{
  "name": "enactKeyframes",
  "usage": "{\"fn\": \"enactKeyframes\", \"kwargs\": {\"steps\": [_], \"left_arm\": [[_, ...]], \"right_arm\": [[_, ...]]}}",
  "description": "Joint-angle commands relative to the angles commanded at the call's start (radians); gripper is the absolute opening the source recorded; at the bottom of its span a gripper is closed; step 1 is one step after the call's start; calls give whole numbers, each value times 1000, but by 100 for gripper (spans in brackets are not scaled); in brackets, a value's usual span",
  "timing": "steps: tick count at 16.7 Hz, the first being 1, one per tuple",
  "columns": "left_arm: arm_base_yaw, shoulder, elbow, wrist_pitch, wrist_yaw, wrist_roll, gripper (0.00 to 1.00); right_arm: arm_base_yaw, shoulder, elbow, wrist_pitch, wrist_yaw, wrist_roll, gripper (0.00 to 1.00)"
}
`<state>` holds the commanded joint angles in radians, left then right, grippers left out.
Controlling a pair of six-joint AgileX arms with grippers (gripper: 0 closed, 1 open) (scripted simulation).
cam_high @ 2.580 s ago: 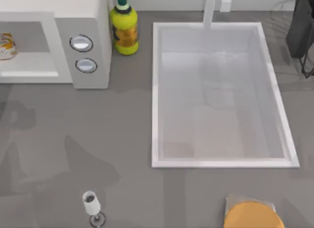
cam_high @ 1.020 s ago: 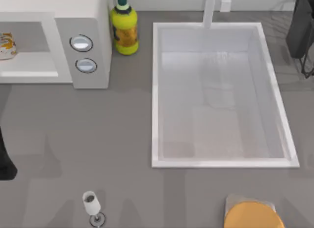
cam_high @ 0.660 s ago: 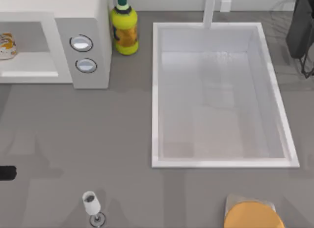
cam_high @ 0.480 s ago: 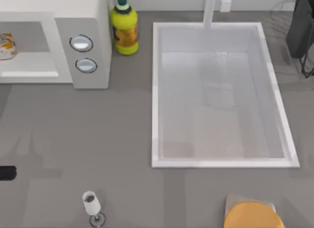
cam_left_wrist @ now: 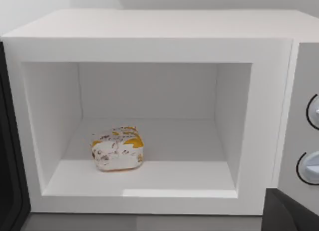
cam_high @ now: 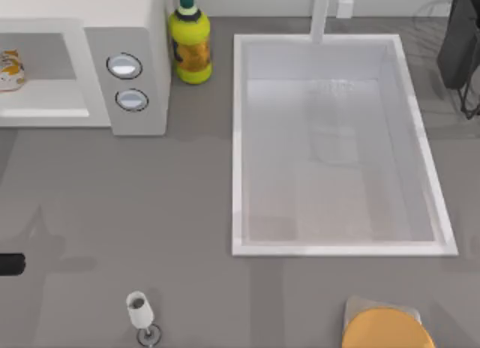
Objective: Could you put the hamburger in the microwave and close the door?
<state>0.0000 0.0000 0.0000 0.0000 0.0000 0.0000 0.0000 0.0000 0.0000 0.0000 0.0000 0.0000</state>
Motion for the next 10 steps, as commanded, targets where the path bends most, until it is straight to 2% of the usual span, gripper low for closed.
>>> {"fn": "enactKeyframes", "kwargs": {"steps": [4, 10], "left_arm": [[16, -5, 2, -6, 16, 0, 0], [190, -60, 17, -77, 190, -1, 0]], "right_arm": [[0, 0, 0, 0, 0, 0, 100], [0, 0, 0, 0, 0, 0, 100]]}}
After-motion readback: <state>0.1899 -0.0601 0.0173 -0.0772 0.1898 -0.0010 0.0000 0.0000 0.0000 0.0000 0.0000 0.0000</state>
